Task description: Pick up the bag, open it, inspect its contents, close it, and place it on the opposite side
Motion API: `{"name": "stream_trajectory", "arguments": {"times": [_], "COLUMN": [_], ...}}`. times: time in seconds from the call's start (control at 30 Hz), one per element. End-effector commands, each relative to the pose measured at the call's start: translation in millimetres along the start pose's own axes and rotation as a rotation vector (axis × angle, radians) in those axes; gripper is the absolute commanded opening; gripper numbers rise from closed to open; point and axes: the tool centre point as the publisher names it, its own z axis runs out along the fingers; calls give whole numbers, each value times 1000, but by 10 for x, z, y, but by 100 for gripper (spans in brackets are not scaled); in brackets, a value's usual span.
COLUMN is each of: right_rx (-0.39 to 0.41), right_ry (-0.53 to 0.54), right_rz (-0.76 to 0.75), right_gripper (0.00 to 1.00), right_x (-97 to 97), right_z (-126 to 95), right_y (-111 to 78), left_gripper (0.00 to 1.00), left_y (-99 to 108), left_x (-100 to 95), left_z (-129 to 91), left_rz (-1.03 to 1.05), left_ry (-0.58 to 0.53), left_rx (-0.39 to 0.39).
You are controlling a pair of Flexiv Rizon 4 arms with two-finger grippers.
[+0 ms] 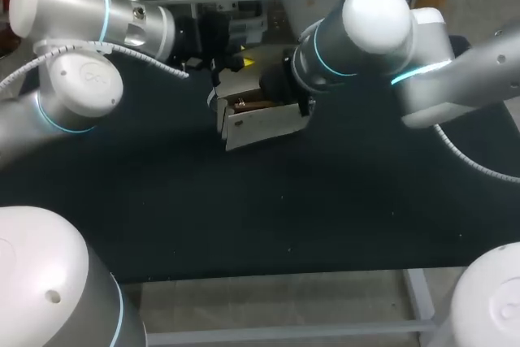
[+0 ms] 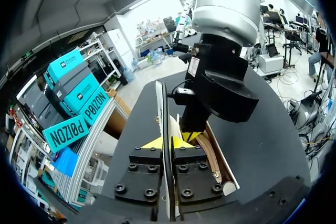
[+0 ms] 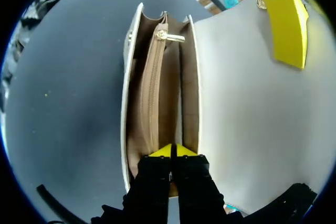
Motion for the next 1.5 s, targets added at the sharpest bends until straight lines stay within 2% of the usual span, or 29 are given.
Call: {"name": "stream_trajectory", "arguments": {"times": [0.03, 0.1, 0.13, 0.17, 0.27, 0.8, 0.83, 0.87, 0.93, 0.97, 1.0, 1.3, 1.47, 1.5], "right_rx": [14, 8, 13, 12, 9, 15, 19, 16, 18, 17, 19, 13, 22, 22], "right_ry": [62, 87, 87, 90, 97, 94, 77, 68, 31, 18, 3, -149, -199, -200], "right_rz": [2, 0, 2, 3, 4, 10, 17, 20, 27, 25, 22, -8, -25, -26], "right_gripper": [40, 47, 55, 70, 99, 100, 100, 94, 53, 42, 35, 36, 32, 28], "right_x": [-14, 6, 13, 20, 41, 72, 70, 67, 52, 43, 35, 16, -31, -42], "right_z": [77, 93, 103, 107, 111, 75, 55, 29, -52, -99, -150, -671, -722, -706], "right_y": [5, 2, 0, -2, -10, -24, -22, -20, -11, -5, 4, 123, 170, 171], "left_gripper": [0, 0, 0, 0, 0, 0, 0, 0, 0, 0, 0, 0, 0, 0], "left_y": [-21, -10, -2, 5, 26, 31, 33, 37, 45, 49, 52, 106, 110, 100], "left_x": [33, 27, 24, 22, 16, 29, 29, 29, 19, 12, 8, -45, -45, -32], "left_z": [-66, -67, -65, -63, -48, -40, -34, -27, -12, -9, -6, 61, 84, 84], "left_rz": [3, 2, 2, 2, 6, 44, 44, 43, 38, 36, 35, 9, -6, -4], "left_ry": [-8, -8, -9, -8, -8, -13, -12, -12, -11, -11, -11, -11, 9, 9], "left_rx": [11, 14, 15, 17, 20, 27, 26, 23, 16, 15, 14, -12, -1, 0]}}
